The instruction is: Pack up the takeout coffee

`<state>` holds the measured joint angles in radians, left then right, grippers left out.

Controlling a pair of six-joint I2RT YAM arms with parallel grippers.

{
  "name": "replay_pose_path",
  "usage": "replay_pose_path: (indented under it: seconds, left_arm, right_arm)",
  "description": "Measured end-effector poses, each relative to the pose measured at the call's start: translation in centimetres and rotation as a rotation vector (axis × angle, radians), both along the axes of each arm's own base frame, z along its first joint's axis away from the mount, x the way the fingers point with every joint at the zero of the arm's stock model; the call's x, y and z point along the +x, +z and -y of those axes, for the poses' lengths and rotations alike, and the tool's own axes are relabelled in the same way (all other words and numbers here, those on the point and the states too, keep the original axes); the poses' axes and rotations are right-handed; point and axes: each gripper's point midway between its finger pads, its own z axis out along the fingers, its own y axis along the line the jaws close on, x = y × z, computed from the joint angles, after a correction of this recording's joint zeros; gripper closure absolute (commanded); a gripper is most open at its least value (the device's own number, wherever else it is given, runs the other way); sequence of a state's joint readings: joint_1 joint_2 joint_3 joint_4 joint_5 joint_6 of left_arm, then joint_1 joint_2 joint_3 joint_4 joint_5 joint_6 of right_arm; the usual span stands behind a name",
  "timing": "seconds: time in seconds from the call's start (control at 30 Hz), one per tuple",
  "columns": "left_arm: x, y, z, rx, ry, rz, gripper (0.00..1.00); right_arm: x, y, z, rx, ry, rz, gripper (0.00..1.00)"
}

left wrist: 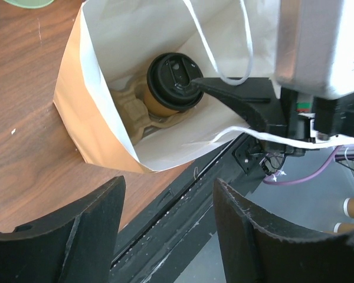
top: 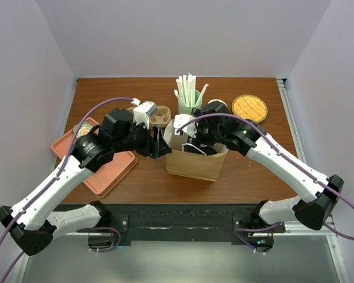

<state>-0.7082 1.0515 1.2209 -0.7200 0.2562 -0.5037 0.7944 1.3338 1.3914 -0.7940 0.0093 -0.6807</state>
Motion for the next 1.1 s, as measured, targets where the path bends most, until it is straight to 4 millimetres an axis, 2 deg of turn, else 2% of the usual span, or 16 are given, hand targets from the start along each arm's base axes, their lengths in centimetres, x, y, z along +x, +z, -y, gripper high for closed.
replay_pose_path:
  seconds: [0.23,0.83,1.1]
  left_arm:
    - [0.1,0.3,0.1,-0.004,0.003,0.005,0.34]
    - [0.4,0.4,-0.3,0.002,0.024,0.018,0.32]
    - [0.6,0.8,-0.8,0.018,0.040,0.037,0.31]
  right_arm:
    - [0.1,0.4,0.4,0.008,-0.010,0.009,0.04]
    - [0.5,3.6,0.8,0.071,-0.027,0.076,0.04]
    - [-0.2,5.5,1.3,0.130,-0.048,0.101,0.04]
